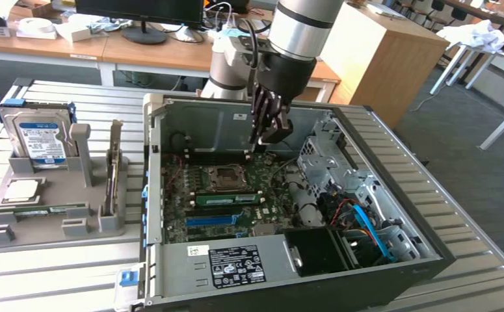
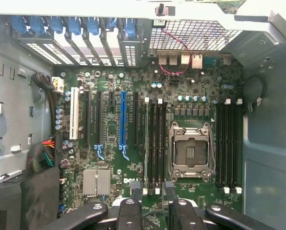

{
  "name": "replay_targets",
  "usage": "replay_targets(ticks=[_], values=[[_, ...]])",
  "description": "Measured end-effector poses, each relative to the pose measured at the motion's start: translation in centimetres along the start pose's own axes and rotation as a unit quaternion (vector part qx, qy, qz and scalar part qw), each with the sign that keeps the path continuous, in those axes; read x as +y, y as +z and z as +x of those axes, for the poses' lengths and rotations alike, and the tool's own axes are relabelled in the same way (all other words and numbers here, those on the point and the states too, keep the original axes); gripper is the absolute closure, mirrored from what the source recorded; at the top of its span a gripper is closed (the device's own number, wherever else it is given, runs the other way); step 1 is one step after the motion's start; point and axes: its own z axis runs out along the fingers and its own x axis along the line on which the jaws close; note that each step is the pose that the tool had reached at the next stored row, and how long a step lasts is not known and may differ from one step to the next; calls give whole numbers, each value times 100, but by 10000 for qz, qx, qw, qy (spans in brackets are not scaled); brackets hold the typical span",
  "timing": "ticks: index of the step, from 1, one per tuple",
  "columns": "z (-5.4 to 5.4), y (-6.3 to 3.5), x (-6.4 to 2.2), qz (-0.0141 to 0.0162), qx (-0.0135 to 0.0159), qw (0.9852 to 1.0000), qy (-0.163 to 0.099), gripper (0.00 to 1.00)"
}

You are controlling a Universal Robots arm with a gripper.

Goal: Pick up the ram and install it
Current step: 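Press down the ram until it locks into place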

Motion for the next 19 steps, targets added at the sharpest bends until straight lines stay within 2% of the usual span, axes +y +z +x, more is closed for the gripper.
replay_targets(ticks=[7, 8, 9, 10, 12, 19], values=[[0, 0, 0, 0, 0, 10000, 0, 69], [0, 0, 0, 0, 0, 10000, 0, 71], [0, 0, 0, 0, 0, 10000, 0, 77], [0, 0, 0, 0, 0, 10000, 0, 77], [0, 0, 0, 0, 0, 10000, 0, 89], [0, 0, 0, 0, 0, 10000, 0, 90]])
